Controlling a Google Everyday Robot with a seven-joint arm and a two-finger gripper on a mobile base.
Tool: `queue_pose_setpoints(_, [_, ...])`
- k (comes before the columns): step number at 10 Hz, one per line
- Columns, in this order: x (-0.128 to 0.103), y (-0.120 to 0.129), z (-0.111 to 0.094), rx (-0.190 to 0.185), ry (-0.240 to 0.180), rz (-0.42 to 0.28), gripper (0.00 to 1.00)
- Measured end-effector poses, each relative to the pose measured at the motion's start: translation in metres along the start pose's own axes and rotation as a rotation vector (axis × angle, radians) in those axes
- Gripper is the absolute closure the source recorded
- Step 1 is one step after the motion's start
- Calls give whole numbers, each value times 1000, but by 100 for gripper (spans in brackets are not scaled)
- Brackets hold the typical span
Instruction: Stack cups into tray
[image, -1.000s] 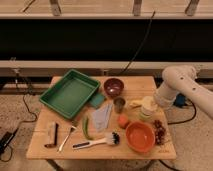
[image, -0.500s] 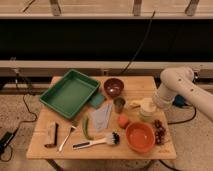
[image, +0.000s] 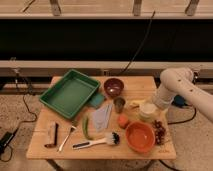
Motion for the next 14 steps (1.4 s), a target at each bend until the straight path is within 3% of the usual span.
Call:
queue_pose_setpoints(6, [1,-12,-33,73,28,8,20])
queue_pose_setpoints(9, [-1,-18,-40,91,40,6,20])
queue_pose_setpoints(14, [19,-9,-42,123,21,119,20])
